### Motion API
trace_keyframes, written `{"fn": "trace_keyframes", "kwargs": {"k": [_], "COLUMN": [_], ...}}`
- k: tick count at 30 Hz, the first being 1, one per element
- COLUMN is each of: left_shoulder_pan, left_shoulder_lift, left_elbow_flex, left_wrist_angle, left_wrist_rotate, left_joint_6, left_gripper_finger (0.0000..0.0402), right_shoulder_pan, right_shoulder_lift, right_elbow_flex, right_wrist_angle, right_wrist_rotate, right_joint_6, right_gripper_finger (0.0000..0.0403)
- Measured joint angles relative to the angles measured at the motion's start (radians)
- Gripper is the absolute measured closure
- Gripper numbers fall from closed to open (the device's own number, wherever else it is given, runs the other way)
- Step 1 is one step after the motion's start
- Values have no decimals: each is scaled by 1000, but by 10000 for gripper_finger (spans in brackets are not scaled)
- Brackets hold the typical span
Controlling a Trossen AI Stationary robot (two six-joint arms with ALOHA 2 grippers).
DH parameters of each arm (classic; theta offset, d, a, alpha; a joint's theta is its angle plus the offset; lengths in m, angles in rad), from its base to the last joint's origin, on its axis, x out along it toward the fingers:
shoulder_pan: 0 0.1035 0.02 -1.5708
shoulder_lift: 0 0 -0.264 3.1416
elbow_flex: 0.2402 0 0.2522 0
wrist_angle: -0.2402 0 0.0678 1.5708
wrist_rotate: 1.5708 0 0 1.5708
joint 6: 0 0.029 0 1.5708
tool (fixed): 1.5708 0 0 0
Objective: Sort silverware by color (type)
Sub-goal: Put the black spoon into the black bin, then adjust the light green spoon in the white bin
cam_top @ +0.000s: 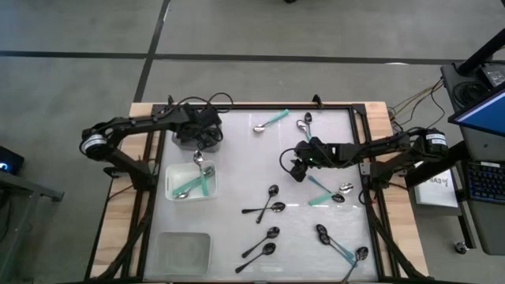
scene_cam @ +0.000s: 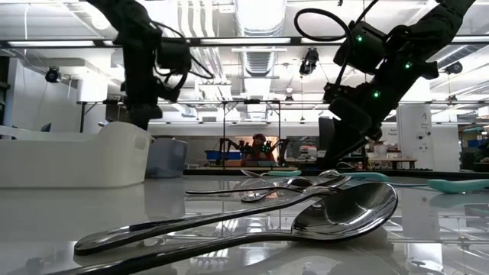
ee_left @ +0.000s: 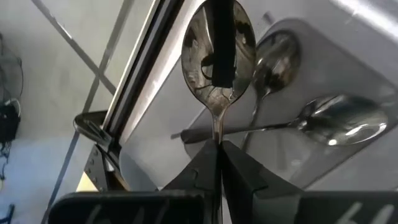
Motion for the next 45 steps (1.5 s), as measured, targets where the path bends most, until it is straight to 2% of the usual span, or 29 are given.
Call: {"fn": "trace_keyframes", "kwargs": {"k": [5,14,18,22,24,29,35,45], "left_shoulder_pan": [6,6,6,2,-3,-18,-62,-177], "left_shoulder_lift": [0,0,0,0,0,1,1,-16], "left_elbow_flex": [-5,-5,-5,-5,-8,-9,-9,-10], "left_wrist_angle": [8,2,4,8,7,-18,-45,-138], "left_wrist_rotate": [13,28,113,314,361,390,478,481], "left_joint_6": [-24,-69,-73,-68,-71,-105,-150,-226], "left_gripper_finger": [398,367,358,357,357,357,357,357], "right_shoulder_pan": [0,0,0,0,0,0,0,0], "right_shoulder_lift": [0,0,0,0,0,0,0,0], "right_elbow_flex": [-3,-3,-3,-3,-3,-3,-3,-3], "right_wrist_angle": [16,37,37,41,46,46,46,46], "right_wrist_rotate": [0,0,0,0,0,0,0,0], "right_joint_6": [-3,-4,-4,-4,-4,-3,-3,-2], "right_gripper_finger": [268,268,268,268,268,268,268,268]}}
